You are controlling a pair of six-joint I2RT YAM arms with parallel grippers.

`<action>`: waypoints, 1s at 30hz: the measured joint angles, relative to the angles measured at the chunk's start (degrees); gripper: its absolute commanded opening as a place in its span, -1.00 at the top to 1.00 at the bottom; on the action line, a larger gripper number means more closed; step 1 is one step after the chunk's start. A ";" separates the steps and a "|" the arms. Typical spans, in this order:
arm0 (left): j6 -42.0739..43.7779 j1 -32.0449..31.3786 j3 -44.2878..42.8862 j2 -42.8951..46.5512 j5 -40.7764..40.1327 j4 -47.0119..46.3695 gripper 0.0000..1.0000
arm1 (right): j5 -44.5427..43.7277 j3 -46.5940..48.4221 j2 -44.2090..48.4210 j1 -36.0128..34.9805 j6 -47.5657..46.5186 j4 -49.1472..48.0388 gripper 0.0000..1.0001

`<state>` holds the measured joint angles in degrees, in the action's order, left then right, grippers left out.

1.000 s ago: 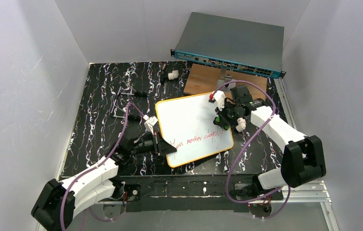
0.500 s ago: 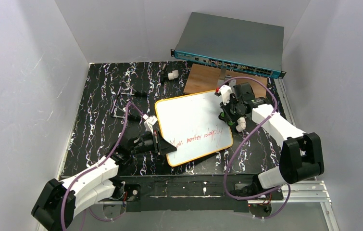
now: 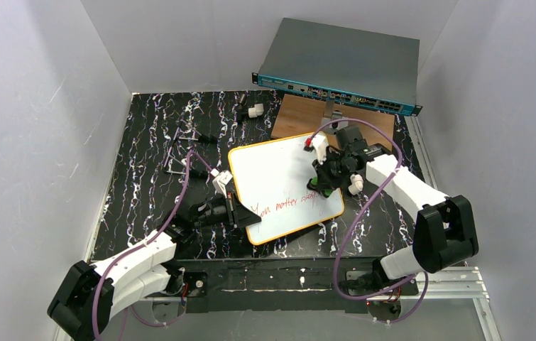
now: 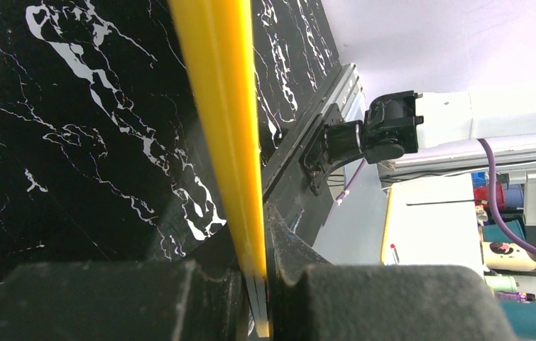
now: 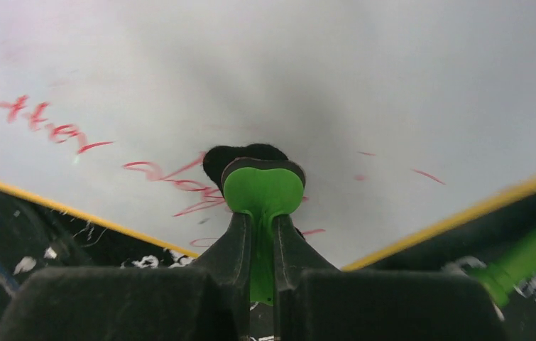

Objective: Erase the whiteboard
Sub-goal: Erase the whiteboard at the center of the board.

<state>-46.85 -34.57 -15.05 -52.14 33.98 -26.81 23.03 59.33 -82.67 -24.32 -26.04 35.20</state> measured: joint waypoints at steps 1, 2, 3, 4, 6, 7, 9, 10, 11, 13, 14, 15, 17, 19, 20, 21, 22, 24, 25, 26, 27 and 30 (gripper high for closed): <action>0.13 0.00 0.15 -0.02 -0.09 -0.22 1.00 | -1.33 -0.02 0.02 0.81 1.44 -0.96 0.97; 0.20 0.00 0.26 -0.04 -0.11 -0.42 1.00 | -2.80 -0.02 0.02 1.77 2.54 -2.01 0.97; 0.28 0.00 0.35 -0.07 -0.11 -0.57 1.00 | -4.81 -0.02 0.02 3.06 3.69 -3.26 0.97; 0.44 -0.02 0.37 -0.07 -0.07 -0.74 1.00 | -6.49 -0.04 0.02 4.07 4.24 -4.15 0.97; 0.87 -0.04 0.37 -0.17 0.24 -1.03 1.00 | -10.29 -0.17 0.00 6.10 5.18 -6.14 0.97; 1.01 -0.07 0.37 -0.31 0.50 -1.05 1.00 | -11.76 -0.20 0.00 6.78 5.38 -6.71 0.97; 1.03 -0.07 0.37 -0.72 0.98 -1.27 1.00 | -13.09 -0.20 -0.04 7.32 5.55 -7.06 0.97; 0.98 -0.07 0.37 -0.87 1.09 -1.46 1.00 | -12.92 -0.20 -0.09 7.30 5.46 -6.97 0.97; 0.92 -0.07 0.37 -0.92 1.11 -1.55 1.00 | -12.13 -0.20 -0.11 7.23 5.16 -6.82 0.97; 0.72 -0.07 0.42 -0.92 1.14 -1.70 1.00 | -8.70 -0.20 -0.11 6.69 3.74 -5.68 0.97; 0.46 -0.04 0.46 -0.92 1.14 -1.73 1.00 | -6.25 -0.17 -0.11 5.92 2.71 -4.76 0.97; 0.24 -0.04 0.46 -0.94 1.11 -1.70 1.00 | -3.93 -0.13 -0.11 4.98 1.64 -3.78 0.97; -0.20 -0.04 0.55 -0.94 1.07 -1.70 1.00 | 1.20 0.11 -0.11 2.08 -0.48 -1.20 0.97; -0.20 -0.04 0.57 -0.94 1.01 -1.73 1.00 | 4.74 0.55 -0.11 -0.59 -0.96 0.35 0.97; -0.13 -0.04 0.57 -0.94 0.98 -1.73 1.00 | 4.96 0.63 -0.11 -1.20 -0.46 0.33 0.97; -0.11 -0.04 0.57 -0.94 0.96 -1.70 1.00 | 4.46 0.68 -0.09 -1.44 0.79 0.04 0.97; -0.13 -0.04 0.57 -0.94 0.83 -1.73 1.00 | 3.69 0.68 -0.09 -1.11 2.03 -0.33 0.97; -0.15 -0.04 0.57 -0.94 0.61 -1.73 1.00 | 0.09 0.68 -0.02 0.61 5.09 -2.43 0.97; -0.15 -0.04 0.57 -0.94 0.52 -1.81 1.00 | -2.49 0.66 0.00 1.92 6.51 -3.91 0.97; -0.09 -0.04 0.57 -0.94 0.55 -1.88 1.00 | -4.81 0.66 0.00 3.10 7.34 -5.18 0.97; 0.09 -0.04 0.57 -0.94 0.57 -1.92 1.00 | -7.65 0.59 0.00 4.50 8.26 -6.71 0.97; 0.50 -0.11 0.57 -1.27 1.20 -2.40 1.00 | -14.12 -0.09 -0.09 7.19 9.66 -9.94 0.97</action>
<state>-46.35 -34.68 -14.48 -53.41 35.18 -29.21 8.91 59.24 -82.76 -17.12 -16.38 25.26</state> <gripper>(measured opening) 0.058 0.113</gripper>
